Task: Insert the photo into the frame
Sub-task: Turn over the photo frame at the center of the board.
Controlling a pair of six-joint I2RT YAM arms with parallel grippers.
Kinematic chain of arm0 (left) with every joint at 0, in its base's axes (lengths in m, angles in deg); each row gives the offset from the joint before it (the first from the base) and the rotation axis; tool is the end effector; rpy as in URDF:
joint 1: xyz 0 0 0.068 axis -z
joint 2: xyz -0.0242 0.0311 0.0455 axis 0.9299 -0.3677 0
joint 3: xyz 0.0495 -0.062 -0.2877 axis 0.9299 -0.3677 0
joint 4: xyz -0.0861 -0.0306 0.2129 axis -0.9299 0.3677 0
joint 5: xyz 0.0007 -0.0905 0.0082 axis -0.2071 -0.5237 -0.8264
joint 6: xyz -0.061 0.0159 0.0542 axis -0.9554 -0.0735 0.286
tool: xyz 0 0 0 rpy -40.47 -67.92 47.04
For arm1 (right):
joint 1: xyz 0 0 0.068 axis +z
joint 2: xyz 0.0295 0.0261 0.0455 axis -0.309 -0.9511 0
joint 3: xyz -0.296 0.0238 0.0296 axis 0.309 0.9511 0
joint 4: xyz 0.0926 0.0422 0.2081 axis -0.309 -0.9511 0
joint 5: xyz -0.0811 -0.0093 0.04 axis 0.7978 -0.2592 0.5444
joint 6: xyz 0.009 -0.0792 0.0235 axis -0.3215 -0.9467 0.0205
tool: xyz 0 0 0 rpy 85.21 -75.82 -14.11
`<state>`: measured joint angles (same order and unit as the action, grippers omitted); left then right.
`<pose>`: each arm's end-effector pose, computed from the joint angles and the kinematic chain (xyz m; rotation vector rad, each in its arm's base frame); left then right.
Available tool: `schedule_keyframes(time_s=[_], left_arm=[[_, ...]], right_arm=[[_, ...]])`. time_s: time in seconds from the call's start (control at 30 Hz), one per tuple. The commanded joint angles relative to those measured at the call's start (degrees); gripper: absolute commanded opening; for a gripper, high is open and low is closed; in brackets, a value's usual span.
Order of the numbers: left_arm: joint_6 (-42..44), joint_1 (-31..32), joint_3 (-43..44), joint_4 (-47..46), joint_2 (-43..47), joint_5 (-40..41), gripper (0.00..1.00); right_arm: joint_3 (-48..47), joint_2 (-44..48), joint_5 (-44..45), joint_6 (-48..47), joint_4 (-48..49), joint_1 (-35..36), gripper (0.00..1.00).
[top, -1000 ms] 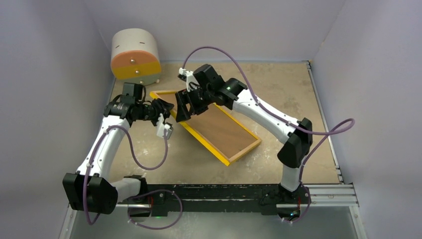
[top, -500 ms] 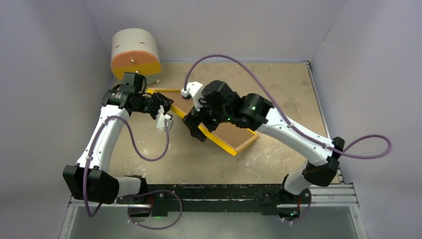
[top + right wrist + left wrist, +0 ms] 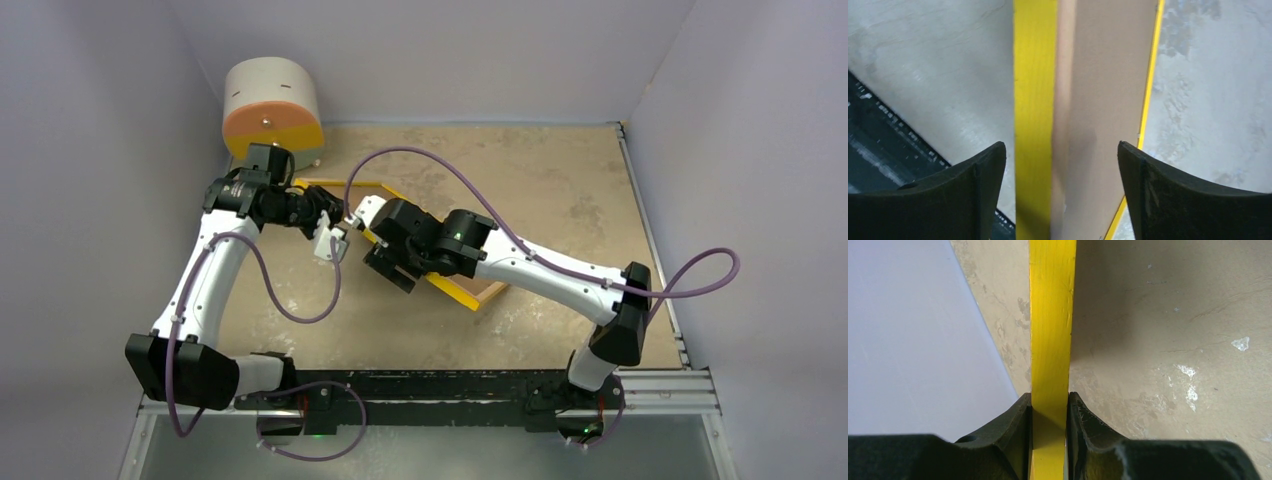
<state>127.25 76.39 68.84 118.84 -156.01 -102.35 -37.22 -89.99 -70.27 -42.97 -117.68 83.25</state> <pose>0.2029 -0.0782 0.3525 2.0619 0.9300 -0.0771 0.1703 0.3148 0.3633 -1.1431 2.0556 0.1727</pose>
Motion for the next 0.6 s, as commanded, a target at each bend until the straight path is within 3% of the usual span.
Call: schedule_keyframes(time_s=[0.0, 0.03, 0.13, 0.2, 0.27, 0.33, 0.37, 0.57], left_arm=[[-2.06, 0.21, 2.63, -0.18, 0.97, -4.07, 0.00], [-2.20, 0.21, 2.42, -0.12, 0.90, -4.14, 0.00], [-4.44, 0.21, 2.00, -1.94, 0.91, -4.53, 0.00], [-8.81, 0.21, 2.24, -4.60, 0.87, -5.22, 0.12], [-11.92, 0.21, 2.50, -6.61, 1.03, -5.82, 0.24], [-17.16, 0.23, 2.53, -10.02, 1.83, -6.69, 0.65], [-19.48, 0.21, 2.53, -11.77, 2.24, -7.11, 0.77], [-49.37, 0.21, 4.35, -29.57, 3.30, -5.12, 0.87]], right_arm=[[0.09, 1.62, 9.15, 1.37, 2.87, 0.73, 0.78], [-0.12, 1.61, 10.06, 1.89, 3.13, 0.67, 0.72], [-1.39, 1.16, 10.47, 2.16, 3.20, 0.72, 0.42], [-2.15, 0.85, 10.89, 2.61, 3.27, 0.69, 0.30], [-2.20, 1.09, 12.11, 2.65, 4.71, 0.66, 0.24], [-2.83, 1.55, 12.44, 2.48, 5.78, 0.71, 0.18], [-3.47, 1.73, 12.02, 2.47, 5.76, 0.70, 0.16], [-11.77, 0.37, 9.71, 4.19, 5.10, -0.63, 0.08]])
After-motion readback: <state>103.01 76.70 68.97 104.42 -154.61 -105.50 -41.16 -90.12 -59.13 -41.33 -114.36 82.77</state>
